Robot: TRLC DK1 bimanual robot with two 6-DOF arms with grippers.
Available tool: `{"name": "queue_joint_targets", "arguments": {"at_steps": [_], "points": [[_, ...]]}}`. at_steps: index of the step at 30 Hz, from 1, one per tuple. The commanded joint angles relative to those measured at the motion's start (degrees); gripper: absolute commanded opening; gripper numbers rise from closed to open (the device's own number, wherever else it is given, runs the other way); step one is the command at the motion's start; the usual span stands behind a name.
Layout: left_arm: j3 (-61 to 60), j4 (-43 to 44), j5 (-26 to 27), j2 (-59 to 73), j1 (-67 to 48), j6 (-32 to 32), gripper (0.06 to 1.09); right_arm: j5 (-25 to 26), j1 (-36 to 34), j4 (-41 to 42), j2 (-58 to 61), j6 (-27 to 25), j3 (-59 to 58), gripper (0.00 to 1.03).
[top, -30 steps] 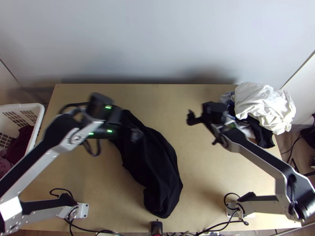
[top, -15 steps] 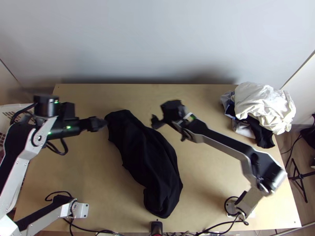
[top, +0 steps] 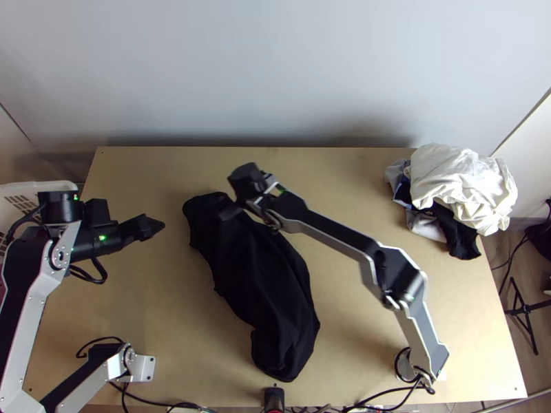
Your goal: Fold the t-shirt
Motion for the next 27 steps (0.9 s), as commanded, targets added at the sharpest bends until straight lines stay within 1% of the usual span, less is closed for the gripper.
{"name": "queue_joint_targets", "arguments": {"at_steps": [1, 3, 7, 14, 27], "points": [[-3.44, 1.73, 1.47, -1.26, 3.33, -0.74, 1.02, -0.02, 2.70, -8.01, 11.79, 0.05, 18.69, 0.98], [-3.88, 1.91, 1.82, -1.26, 3.77, -0.83, 1.02, -0.02, 3.23, -10.04, 14.96, -0.04, 24.06, 0.98], [-5.20, 2.43, 1.82, -1.61, 4.21, -0.74, 1.02, -0.37, 4.54, -7.93, 16.89, -0.92, 25.81, 0.98], [-8.63, 3.40, 3.40, -3.37, 6.15, -0.74, 1.02, -0.81, 6.92, -9.95, 17.51, 0.05, 25.64, 0.98], [-13.11, 4.90, 3.49, -5.92, 6.32, -1.45, 1.02, -1.34, 7.71, -10.56, 19.53, 0.57, 25.46, 0.97]]}}
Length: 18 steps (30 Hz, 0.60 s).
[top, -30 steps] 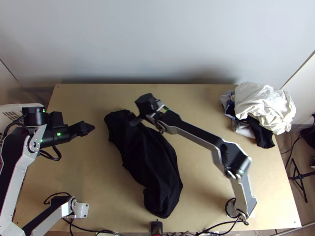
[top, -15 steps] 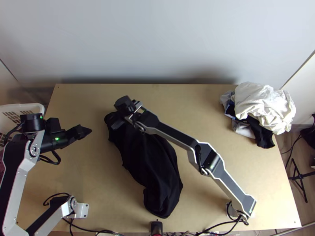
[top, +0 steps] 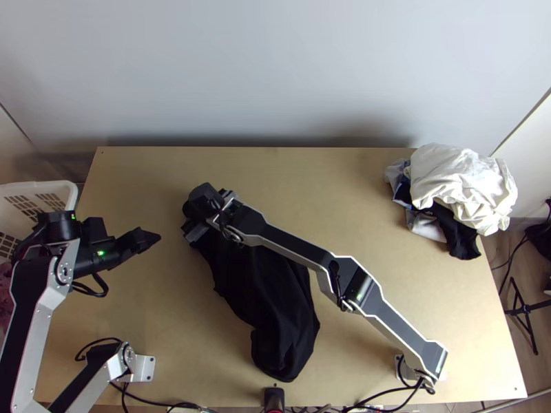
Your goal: Fold the t-shirt
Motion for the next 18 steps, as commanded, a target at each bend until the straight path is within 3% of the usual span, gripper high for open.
{"name": "queue_joint_targets", "arguments": {"at_steps": [1, 5, 8, 12, 13, 14, 18], "points": [[-2.49, 0.74, 0.26, -1.42, 0.29, -0.60, 1.02, -0.49, 0.34, -0.84, 1.28, 0.18, 0.35, 0.96], [-3.45, 1.09, 0.61, -1.85, 1.17, -0.60, 1.02, -1.55, 0.43, -2.42, 1.54, 0.09, 0.35, 0.91], [-3.54, 1.36, 1.49, -1.77, 2.66, -0.51, 1.02, -1.55, 0.78, -3.39, 1.54, 0.01, 0.26, 0.78], [-3.45, 1.71, 2.45, -1.85, 4.77, -0.07, 1.02, -1.55, 1.57, -5.06, 0.75, -1.84, 0.17, 0.42], [-3.45, 1.71, 2.89, -1.85, 5.39, 0.11, 1.02, -1.55, 1.75, -5.06, 0.31, -2.54, -0.09, 0.27], [-3.54, 1.62, 3.07, -1.85, 5.65, 0.20, 1.02, -1.55, 2.01, -4.97, -0.04, -3.77, -0.09, 0.03], [-3.81, 1.62, 3.16, -2.29, 6.00, 0.20, 1.02, -1.46, 2.19, -7.08, -2.32, -4.57, -1.32, 0.03]]}}
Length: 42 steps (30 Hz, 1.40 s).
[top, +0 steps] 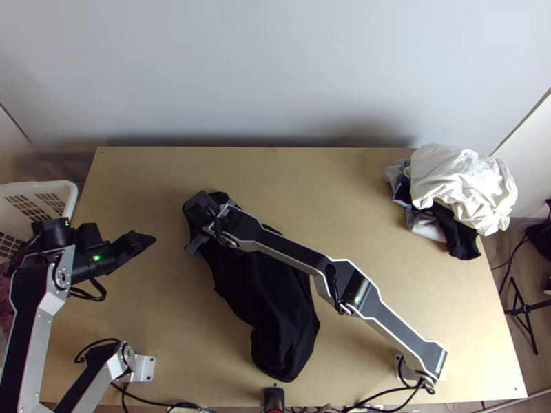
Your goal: Fold the t-shirt
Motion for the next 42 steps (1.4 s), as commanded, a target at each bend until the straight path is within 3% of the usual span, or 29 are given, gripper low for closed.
{"name": "queue_joint_targets", "arguments": {"at_steps": [1, 20, 36, 42], "points": [[-0.64, 0.14, 0.88, -0.63, 1.68, 0.55, 1.02, 0.05, 0.66, -3.12, -3.29, -2.62, -1.94, 0.03], [-1.34, 0.75, 1.76, -3.18, -0.35, 0.19, 1.02, 2.69, -4.09, -3.12, -20.61, 0.01, -8.26, 0.03], [5.60, 3.65, -0.96, 1.39, -14.67, -7.54, 1.02, 3.13, -16.83, -2.60, -49.61, 0.37, -30.50, 0.03], [7.62, 5.85, -5.44, 2.88, -23.02, -11.32, 1.02, 3.04, -20.52, -1.63, -60.95, 0.72, -40.34, 0.03]]}}
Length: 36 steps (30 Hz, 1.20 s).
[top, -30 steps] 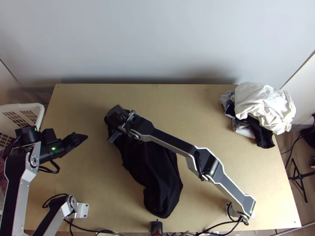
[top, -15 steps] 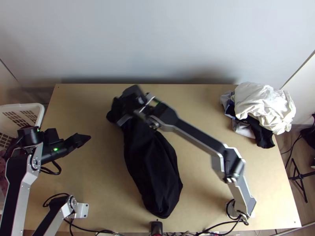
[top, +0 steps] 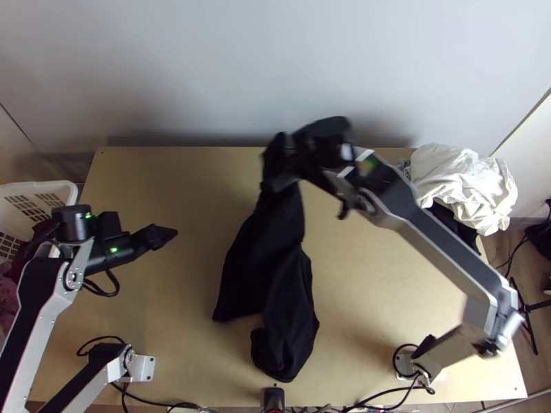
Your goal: Fold the t-shirt
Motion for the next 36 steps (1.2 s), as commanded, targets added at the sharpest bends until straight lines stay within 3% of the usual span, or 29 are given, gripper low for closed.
{"name": "queue_joint_targets", "arguments": {"at_steps": [1, 8, 24, 29, 36], "points": [[2.71, 1.94, -3.28, 2.47, -7.77, -3.74, 1.02, 0.02, -4.57, 0.88, -13.46, 0.37, -10.71, 0.03], [4.29, 2.02, -5.57, 5.81, -13.57, -2.86, 1.02, 0.02, -8.70, 4.31, -20.67, 0.37, -13.52, 0.03], [4.64, 2.02, -5.83, 13.81, -46.18, -0.57, 1.02, 0.02, -11.95, 10.29, -19.61, 1.16, -15.72, 0.03], [7.72, 2.02, -5.74, 16.09, -50.75, -1.54, 1.02, 0.02, -13.45, 10.29, -19.79, 1.51, -16.78, 0.03], [4.29, 10.20, -5.57, 19.78, -58.13, -6.46, 1.02, 0.02, -14.15, 10.38, -19.61, 1.77, -16.60, 0.03]]}}
